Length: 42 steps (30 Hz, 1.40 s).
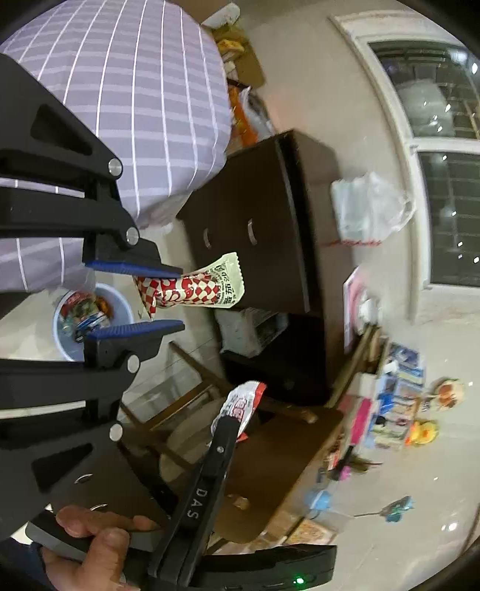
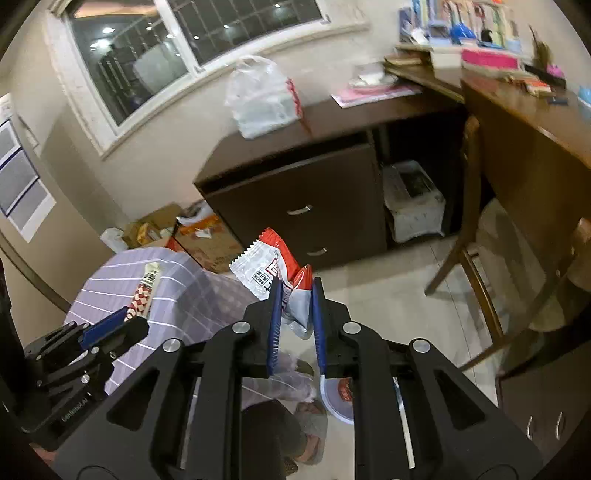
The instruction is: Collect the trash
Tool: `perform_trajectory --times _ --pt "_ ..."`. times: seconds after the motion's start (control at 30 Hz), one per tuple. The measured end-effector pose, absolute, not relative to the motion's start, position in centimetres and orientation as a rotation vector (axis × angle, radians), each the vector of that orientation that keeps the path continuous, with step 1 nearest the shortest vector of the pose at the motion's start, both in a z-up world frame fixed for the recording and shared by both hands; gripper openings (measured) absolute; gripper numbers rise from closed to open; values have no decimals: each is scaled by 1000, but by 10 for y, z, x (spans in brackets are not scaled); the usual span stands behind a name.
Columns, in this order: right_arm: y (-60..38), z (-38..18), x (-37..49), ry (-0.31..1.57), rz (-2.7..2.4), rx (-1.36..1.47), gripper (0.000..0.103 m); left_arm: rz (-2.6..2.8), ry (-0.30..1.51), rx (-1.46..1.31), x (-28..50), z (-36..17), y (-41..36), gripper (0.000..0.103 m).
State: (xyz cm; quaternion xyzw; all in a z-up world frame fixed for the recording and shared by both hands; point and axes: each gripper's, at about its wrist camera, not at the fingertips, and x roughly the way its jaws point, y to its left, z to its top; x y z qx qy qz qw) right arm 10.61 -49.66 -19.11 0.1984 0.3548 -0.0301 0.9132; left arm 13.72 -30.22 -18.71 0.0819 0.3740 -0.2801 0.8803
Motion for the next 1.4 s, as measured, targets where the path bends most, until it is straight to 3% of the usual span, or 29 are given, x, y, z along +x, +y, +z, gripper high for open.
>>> perform_trajectory --times 0.43,0.5,0.57,0.6,0.63,0.7,0.77,0.8,0.83,1.4 --pt "-541 -273 118 885 -135 528 17 -657 984 267 155 -267 -369 23" --pt "-545 -283 118 899 -148 550 19 -673 1014 279 159 -275 -376 24" --pt "-550 -294 120 923 -154 579 20 -677 1041 290 162 -283 -382 35" --pt "-552 -298 120 932 -152 591 30 -673 1046 292 163 -284 -383 56" --pt "-553 -300 120 935 -158 597 55 -665 1042 290 163 -284 -382 73" --pt "-556 -301 116 924 -173 608 75 -652 1013 279 162 -278 -378 84" --pt "-559 -301 114 920 -183 616 80 -649 1003 280 162 -274 -377 88" --pt "-559 -301 114 926 -196 615 90 -640 1001 289 162 -271 -376 90" --pt "-559 -300 115 928 -207 610 94 -631 1001 297 162 -269 -376 90" --pt "-516 -225 107 825 -190 517 97 -566 824 237 137 -188 -319 94"
